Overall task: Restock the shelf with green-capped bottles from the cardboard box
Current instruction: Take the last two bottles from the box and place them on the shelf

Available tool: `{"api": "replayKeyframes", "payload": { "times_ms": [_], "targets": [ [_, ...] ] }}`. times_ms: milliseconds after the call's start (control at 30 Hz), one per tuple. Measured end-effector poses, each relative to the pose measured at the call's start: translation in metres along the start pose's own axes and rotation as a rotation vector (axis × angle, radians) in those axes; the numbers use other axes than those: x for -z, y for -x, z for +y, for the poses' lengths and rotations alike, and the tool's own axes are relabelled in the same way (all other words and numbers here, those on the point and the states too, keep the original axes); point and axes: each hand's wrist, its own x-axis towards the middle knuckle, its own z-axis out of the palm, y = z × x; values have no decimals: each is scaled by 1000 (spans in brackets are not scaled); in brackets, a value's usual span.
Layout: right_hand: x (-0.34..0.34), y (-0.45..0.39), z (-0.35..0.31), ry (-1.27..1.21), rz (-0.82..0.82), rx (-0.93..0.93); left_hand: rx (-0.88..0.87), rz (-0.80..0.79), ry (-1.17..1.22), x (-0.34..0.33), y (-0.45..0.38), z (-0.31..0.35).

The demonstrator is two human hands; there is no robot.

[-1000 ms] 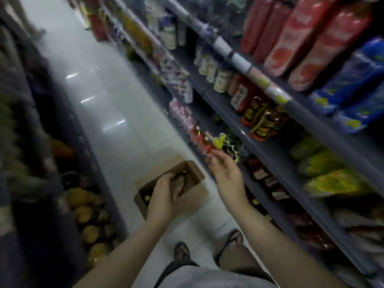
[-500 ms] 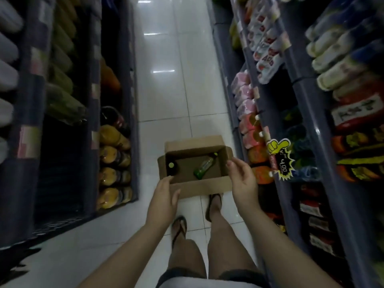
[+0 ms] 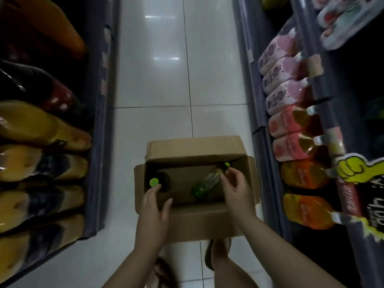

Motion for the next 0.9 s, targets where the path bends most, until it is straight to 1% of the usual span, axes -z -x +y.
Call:
{"api": "replayKeyframes", "payload": {
  "times_ms": [133, 233, 367, 433, 567, 667, 800, 900],
  "targets": [
    [-22, -51, 58, 111, 32, 17, -38, 55, 40, -37, -34, -33],
    [-34, -78, 84, 150, 73, -9, -80, 91, 63, -52, -46, -51],
    [-54, -102, 105, 196, 206, -69, -192, 121, 94, -58, -58, -61],
    [-62, -111, 113, 209, 241, -101, -244, 140, 101, -61, -66, -61],
    [-70, -133, 124, 237, 258, -137, -304, 176, 138, -66, -86, -62],
    [-70, -147, 131, 230, 246, -103, -348, 187, 139, -67, -101, -68],
    [-69, -159, 139, 252, 261, -77, -406, 138, 101, -68, -114, -76],
    [-68, -163, 147, 253, 281, -68, -493, 73, 50, -66, -117, -83]
  ]
}}
